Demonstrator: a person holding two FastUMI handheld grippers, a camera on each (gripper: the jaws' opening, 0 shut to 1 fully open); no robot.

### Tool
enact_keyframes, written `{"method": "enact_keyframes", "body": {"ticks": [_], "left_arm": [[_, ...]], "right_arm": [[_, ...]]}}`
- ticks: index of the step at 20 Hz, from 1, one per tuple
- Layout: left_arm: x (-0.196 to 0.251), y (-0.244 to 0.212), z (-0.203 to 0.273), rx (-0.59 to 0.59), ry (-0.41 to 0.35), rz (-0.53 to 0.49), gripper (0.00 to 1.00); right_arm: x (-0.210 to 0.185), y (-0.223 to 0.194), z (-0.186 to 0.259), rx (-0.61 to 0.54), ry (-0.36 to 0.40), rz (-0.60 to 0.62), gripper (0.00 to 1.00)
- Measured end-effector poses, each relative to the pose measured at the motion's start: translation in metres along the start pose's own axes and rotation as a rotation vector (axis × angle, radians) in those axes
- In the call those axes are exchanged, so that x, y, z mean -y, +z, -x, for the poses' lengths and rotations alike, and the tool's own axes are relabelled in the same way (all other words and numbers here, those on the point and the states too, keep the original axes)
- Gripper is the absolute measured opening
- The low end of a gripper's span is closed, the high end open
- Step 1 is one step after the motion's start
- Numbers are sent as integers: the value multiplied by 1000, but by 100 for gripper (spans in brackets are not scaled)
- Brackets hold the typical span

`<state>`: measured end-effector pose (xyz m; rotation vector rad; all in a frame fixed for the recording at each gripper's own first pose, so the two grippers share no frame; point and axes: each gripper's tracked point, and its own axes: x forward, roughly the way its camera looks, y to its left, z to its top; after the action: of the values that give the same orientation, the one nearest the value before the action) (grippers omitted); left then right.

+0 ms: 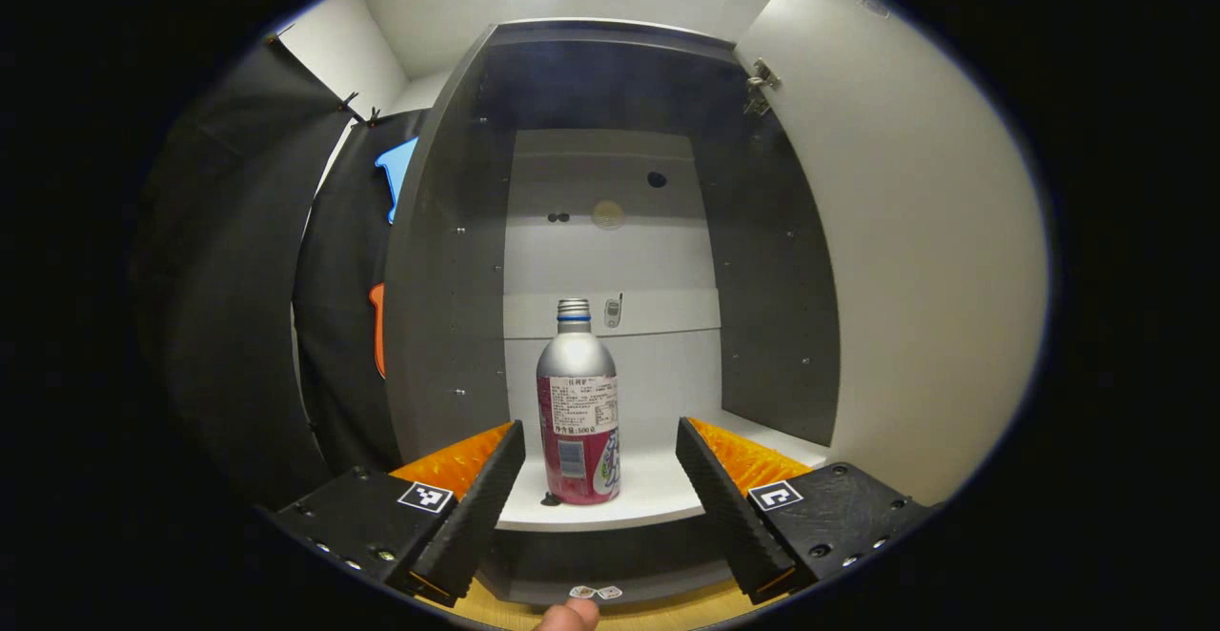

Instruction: Open the cabinet door with the right hand, grasp the bottle in the cabinet with the left hand and place it on the coaster, then close the cabinet door with the right hand.

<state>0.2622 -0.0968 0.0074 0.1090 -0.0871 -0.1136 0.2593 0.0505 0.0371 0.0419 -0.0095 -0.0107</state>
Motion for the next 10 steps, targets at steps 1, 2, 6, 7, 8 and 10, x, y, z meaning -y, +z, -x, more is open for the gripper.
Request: {"method": "enact_keyframes", "body": {"ticks": [1,2,6,7,8,10], "left_arm": [[-5,0,-8,1,17,-2,96],[-10,-2,-17,2,24,1,96],[-20,-11,-46,-23,25,25,96],[-23,-13,-52,-26,29,23,96],[-22,-14,-56,-32,29,21,96],[-18,-16,-65,-49,17,21,96]], "right_arm": [[1,0,-1,-1,-4,3,80],[2,0,-2,-3,-8,4,80],[3,-2,-6,-14,-20,3,80],[3,-3,-7,-17,-24,2,80],[3,-3,-8,-19,-26,1,80],[5,-4,-11,-23,-32,-3,80]]}}
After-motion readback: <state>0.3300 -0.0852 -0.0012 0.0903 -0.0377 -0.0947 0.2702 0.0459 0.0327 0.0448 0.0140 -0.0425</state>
